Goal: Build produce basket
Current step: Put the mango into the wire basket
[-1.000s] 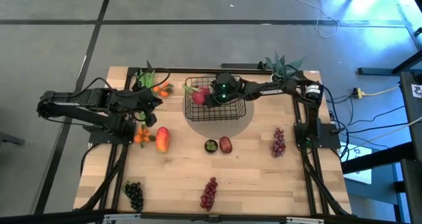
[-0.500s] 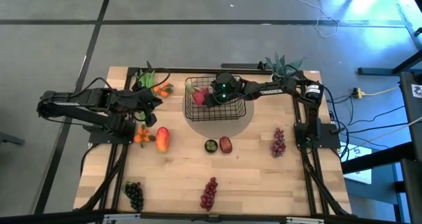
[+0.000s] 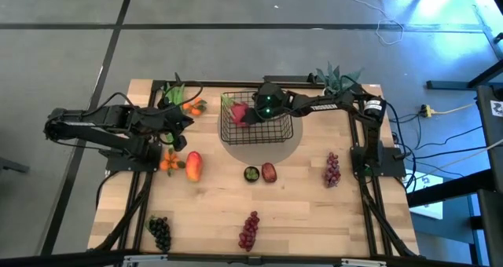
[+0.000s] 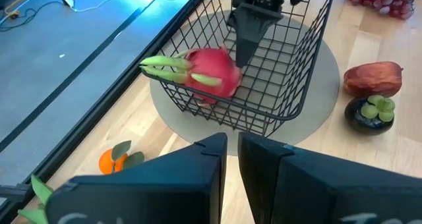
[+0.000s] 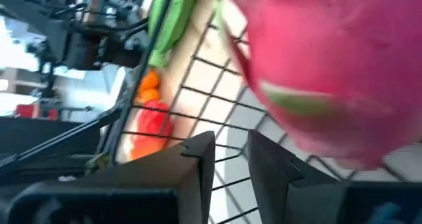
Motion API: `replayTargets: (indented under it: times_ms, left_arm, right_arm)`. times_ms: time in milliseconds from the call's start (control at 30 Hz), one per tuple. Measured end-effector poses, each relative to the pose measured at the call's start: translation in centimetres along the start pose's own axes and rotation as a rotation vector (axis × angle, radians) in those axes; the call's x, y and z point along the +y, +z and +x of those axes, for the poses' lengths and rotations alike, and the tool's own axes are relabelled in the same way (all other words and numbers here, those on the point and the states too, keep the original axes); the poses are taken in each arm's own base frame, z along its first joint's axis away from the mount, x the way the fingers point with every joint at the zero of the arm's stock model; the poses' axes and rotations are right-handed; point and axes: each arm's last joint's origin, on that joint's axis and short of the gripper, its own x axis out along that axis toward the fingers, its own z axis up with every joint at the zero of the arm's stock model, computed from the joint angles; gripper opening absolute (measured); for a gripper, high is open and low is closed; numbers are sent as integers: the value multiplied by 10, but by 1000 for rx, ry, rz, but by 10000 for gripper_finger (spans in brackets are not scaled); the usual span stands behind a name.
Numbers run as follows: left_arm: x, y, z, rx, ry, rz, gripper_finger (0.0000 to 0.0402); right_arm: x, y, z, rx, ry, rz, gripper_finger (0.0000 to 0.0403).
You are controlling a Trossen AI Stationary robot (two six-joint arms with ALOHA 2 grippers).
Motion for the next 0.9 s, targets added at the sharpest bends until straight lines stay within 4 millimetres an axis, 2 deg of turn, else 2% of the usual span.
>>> replayTargets:
  times_ms: [167, 333, 633, 900]
  left_arm:
    - [0, 0, 0, 2, 1, 1, 30]
    - [0, 0, 0, 3, 1, 0, 30]
    - [0, 0, 0, 4, -4, -53, 30]
    - [0, 0, 0, 4, -8, -106, 30]
  right_arm:
    - [10, 4, -8, -54, 2, -21, 80]
    - [27, 11, -25, -138, -4, -98, 80]
    - [67, 18, -65, -263, 30, -440, 80]
    - [102, 5, -99, -270, 32, -772, 80]
